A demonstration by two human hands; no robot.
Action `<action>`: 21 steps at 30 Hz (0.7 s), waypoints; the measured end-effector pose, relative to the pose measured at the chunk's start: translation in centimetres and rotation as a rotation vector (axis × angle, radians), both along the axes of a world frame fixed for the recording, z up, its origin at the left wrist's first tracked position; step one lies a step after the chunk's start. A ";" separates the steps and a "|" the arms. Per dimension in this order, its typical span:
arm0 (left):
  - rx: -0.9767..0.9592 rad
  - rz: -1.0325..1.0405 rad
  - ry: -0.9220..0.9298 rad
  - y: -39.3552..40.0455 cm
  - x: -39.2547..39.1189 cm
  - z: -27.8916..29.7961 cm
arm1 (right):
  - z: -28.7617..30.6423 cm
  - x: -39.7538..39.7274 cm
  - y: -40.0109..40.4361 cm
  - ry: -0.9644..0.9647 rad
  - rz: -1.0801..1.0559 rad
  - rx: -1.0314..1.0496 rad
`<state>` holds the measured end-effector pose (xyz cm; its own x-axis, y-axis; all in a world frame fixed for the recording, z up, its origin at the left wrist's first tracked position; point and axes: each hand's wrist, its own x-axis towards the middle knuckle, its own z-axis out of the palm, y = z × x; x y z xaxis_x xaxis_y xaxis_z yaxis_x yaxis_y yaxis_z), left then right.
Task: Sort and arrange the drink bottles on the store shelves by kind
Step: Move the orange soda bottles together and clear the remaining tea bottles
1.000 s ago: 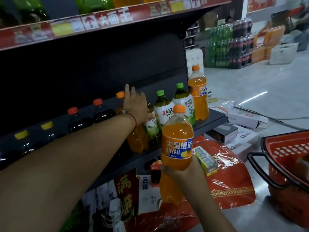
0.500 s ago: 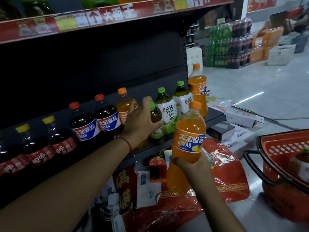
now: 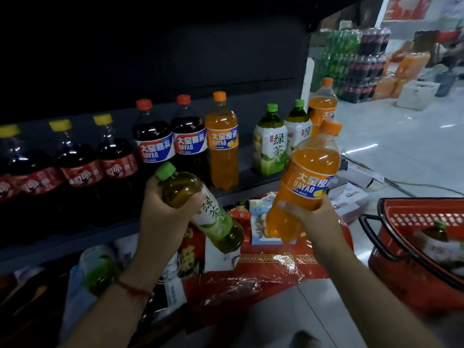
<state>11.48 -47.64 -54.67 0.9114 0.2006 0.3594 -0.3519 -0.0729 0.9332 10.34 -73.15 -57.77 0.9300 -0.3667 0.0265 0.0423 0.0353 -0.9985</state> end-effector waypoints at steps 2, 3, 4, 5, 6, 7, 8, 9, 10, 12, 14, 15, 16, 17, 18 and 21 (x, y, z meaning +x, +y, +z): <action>-0.028 0.005 0.032 0.9 0.1 -0.6 | 0.6 1.4 0.1 -0.029 0.024 -0.071; -0.037 0.011 0.044 1.2 0.2 -0.8 | 1.1 2.3 0.3 -0.033 0.031 -0.112; -0.040 0.019 0.054 1.5 0.2 -1.0 | 1.7 3.3 0.5 -0.038 0.037 -0.128; -0.042 0.022 0.059 1.7 0.3 -1.0 | 2.1 4.5 0.6 -0.043 0.040 -0.137; -0.042 0.019 0.064 1.9 0.2 -1.0 | 2.5 5.6 0.7 -0.046 0.053 -0.134; -0.048 0.016 0.071 2.0 0.1 -0.9 | 3.1 6.8 0.9 -0.031 0.059 -0.140; -0.058 0.014 0.082 2.2 0.1 -0.9 | 3.5 8.1 1.0 -0.020 0.064 -0.148; -0.070 0.015 0.097 2.3 0.2 -0.9 | 4.0 9.3 1.2 -0.012 0.069 -0.165; -0.077 0.020 0.113 2.4 0.3 -1.1 | 4.4 10.4 1.3 -0.009 0.074 -0.187; -0.081 0.026 0.131 2.6 0.6 -1.2 | 4.7 12.4 1.6 -0.008 0.086 -0.247; -0.080 0.024 0.140 2.6 0.9 -1.4 | 4.7 13.9 1.8 -0.010 0.107 -0.297; -0.078 0.020 0.143 2.6 1.0 -1.4 | 4.6 14.7 2.0 -0.010 0.119 -0.309; -0.078 0.017 0.148 2.6 1.0 -1.5 | 4.3 15.3 2.1 -0.008 0.124 -0.315; -0.074 0.015 0.154 2.5 1.1 -1.5 | 4.0 15.8 2.2 -0.003 0.128 -0.321; -0.066 0.014 0.160 2.5 1.2 -1.6 | 3.6 16.3 2.3 0.001 0.126 -0.331; -0.064 -0.003 0.164 2.5 1.6 -1.6 | 2.7 17.4 2.6 0.009 0.113 -0.339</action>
<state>13.04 -45.11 -56.27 0.9575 0.2154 0.1920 -0.1943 -0.0107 0.9809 27.74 -70.54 -55.09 0.9650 -0.2330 0.1204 0.0481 -0.2940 -0.9546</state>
